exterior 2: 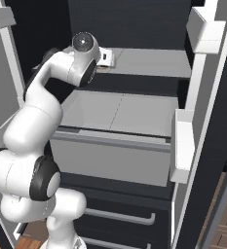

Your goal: Take the steak from the fridge and place it on the digital scale on the counter by the fridge. Wait a few seconds for a reading, then move it to the plate on the dining counter.

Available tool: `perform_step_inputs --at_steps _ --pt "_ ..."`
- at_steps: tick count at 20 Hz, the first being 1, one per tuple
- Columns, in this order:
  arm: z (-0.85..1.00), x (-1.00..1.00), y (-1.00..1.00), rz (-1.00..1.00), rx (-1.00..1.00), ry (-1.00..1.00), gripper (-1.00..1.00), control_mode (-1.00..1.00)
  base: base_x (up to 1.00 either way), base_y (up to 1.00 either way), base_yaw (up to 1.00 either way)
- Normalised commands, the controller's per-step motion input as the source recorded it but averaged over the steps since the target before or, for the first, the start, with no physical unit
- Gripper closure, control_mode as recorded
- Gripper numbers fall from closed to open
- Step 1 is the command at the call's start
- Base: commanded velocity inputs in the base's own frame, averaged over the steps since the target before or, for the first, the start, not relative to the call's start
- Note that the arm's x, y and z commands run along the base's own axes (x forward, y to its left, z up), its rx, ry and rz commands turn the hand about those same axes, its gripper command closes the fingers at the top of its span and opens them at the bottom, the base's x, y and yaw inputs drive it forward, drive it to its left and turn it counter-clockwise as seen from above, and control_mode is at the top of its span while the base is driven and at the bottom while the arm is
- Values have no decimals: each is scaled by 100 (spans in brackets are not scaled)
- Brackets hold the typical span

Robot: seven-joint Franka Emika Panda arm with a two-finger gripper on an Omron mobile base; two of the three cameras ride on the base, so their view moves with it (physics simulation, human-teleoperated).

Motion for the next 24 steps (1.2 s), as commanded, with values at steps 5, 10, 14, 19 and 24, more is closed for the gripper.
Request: perform_step_inputs --at_steps 5,10,14,19,24 --pt "31 0 0 0 -7 4 -100 -100 0 0 0" --pt "9 20 0 0 -10 2 -100 -100 0 0 0" --pt "-2 35 0 0 -10 0 -100 -100 0 0 0" --pt "-7 23 -6 0 0 4 -100 -100 0 0 0" --pt "0 4 -2 0 -2 12 -100 -100 0 0 0"
